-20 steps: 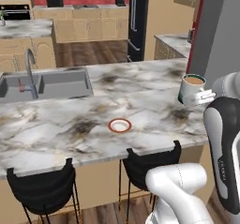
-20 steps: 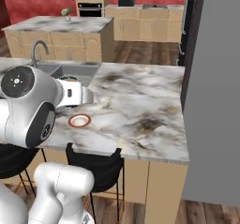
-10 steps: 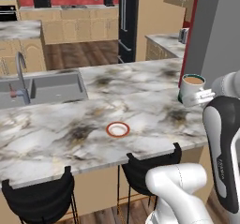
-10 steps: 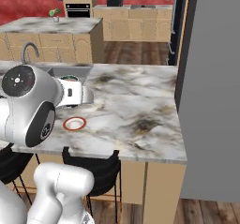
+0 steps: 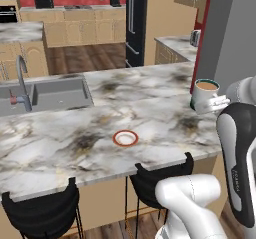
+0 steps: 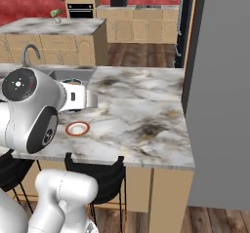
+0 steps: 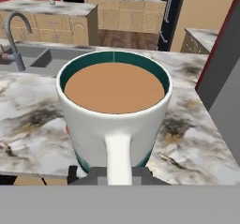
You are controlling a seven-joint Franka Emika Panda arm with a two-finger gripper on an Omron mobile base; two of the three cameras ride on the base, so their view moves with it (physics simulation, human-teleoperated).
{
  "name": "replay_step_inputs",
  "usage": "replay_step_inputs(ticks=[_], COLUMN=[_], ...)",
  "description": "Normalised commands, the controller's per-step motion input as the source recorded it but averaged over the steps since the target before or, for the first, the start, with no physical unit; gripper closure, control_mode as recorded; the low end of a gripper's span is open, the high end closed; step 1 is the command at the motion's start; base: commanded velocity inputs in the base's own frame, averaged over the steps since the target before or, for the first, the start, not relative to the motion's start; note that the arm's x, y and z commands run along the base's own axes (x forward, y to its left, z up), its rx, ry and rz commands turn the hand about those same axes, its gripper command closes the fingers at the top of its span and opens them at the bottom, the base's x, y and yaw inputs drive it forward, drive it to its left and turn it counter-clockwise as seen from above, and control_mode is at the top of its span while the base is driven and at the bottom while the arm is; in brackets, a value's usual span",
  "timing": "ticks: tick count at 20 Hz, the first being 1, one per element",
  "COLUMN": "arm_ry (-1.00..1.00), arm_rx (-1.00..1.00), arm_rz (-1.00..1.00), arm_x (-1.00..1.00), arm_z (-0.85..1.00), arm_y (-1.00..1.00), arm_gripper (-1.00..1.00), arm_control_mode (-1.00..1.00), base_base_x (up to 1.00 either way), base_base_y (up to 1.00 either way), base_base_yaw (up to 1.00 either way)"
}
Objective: Pick the cup of tea, navigate to the dining table, and place it on the saucer.
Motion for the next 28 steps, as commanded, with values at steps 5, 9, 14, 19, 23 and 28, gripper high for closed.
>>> replay_step_inputs(ticks=[5,9,14,19,23,28], arm_ry=[0.0,0.0,0.05,0.19,0.17,0.02], arm_rx=[0.0,0.0,0.0,0.0,0.0,0.0], arm_rz=[0.01,0.35,0.48,0.46,0.42,0.21], arm_x=[0.08,0.72,1.0,1.0,0.83,0.33], arm_z=[0.0,-0.01,-0.01,0.0,-0.01,-0.55], arm_y=[0.01,0.17,0.22,0.27,0.15,0.09], arm_gripper=[1.0,1.0,1.0,1.0,1.0,1.0], arm_control_mode=[-1.0,-1.0,-1.0,-1.0,-1.0,-1.0], base_base_x=[0.0,0.0,0.0,0.0,0.0,0.0], base_base_y=[0.0,0.0,0.0,0.0,0.0,0.0], base_base_yaw=[0.0,0.0,0.0,0.0,0.0,0.0])
